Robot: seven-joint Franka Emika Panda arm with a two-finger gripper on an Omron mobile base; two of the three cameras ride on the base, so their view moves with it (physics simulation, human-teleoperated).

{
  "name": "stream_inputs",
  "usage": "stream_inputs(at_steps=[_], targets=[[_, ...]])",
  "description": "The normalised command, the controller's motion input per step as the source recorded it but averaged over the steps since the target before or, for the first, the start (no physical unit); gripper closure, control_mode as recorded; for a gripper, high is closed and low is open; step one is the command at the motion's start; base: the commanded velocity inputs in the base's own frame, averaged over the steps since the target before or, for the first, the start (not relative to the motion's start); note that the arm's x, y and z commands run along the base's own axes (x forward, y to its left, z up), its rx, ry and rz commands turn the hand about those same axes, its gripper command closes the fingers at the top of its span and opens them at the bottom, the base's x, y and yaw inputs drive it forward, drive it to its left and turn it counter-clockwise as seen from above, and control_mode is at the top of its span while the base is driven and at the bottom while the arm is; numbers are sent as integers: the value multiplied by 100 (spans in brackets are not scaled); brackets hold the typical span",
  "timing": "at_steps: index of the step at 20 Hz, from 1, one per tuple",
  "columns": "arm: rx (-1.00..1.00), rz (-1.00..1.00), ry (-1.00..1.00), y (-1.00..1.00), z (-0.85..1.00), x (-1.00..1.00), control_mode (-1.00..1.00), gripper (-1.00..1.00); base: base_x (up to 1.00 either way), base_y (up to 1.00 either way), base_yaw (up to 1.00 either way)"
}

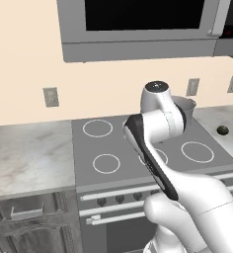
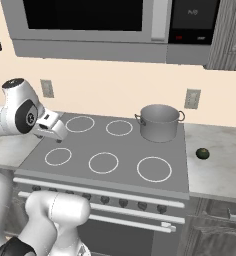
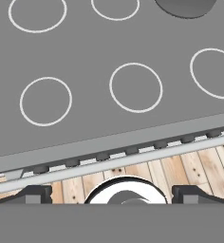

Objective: Turn on the burner for the pot on the stove. Wait thirty seconds for the pot to heat up. Then add the squash to the pot.

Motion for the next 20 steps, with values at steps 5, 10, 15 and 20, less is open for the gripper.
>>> stream_inputs(at_steps=[5,10,15,20], targets=[[0,0,0,0,0,0,-100,-100,0,0,0],[0,0,0,0,0,0,-100,-100,0,0,0],[0,0,0,0,0,0,-100,-100,0,0,0],[0,0,0,0,0,0,-100,-100,0,0,0]])
